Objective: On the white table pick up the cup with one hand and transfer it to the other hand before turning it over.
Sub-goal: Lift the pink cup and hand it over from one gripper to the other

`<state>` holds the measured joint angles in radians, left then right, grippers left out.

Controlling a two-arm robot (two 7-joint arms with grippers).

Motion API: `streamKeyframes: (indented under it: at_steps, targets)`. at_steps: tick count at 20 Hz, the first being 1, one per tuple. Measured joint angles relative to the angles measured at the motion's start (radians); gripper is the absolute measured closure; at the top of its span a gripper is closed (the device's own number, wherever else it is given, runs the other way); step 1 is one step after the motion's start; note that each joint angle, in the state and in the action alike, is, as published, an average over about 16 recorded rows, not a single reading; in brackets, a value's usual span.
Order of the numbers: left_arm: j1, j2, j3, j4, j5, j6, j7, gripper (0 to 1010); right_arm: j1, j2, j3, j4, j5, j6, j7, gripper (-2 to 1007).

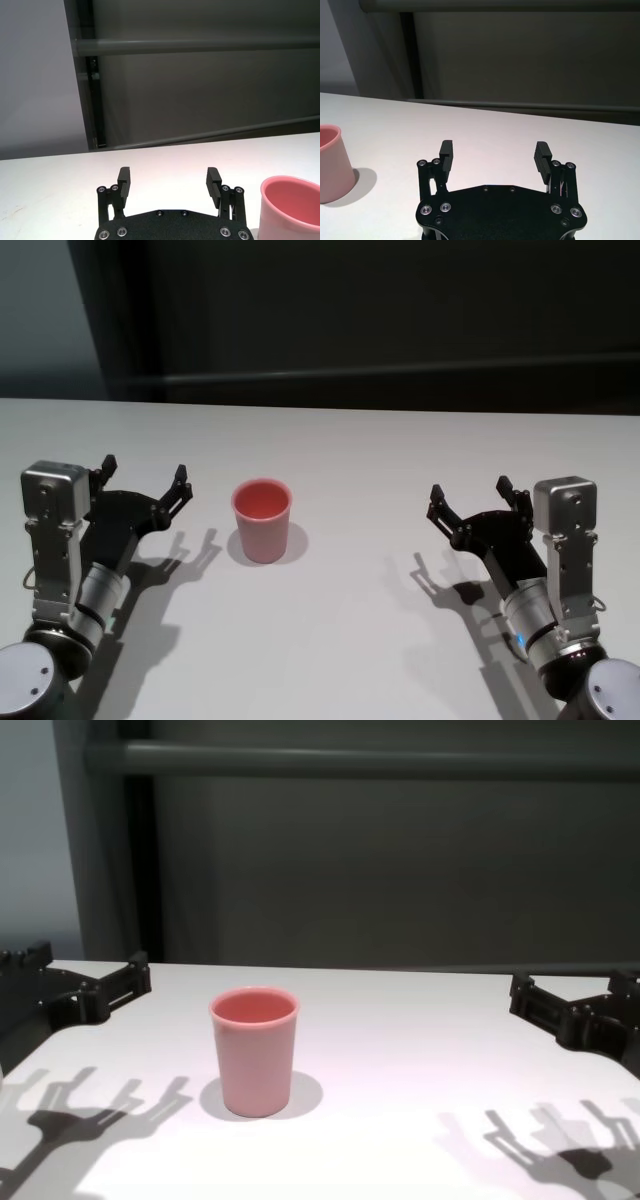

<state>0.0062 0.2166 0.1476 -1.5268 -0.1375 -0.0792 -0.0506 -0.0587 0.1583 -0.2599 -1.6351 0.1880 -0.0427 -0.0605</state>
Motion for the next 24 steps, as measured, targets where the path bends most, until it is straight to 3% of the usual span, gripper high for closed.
streamKeyframes:
  at_steps: [24]
  targets:
    - [0.000,0.000,0.000,0.000,0.000,0.000,0.000,10,0.000,0.000,0.000,0.000,0.000,0.000,0.000,3]
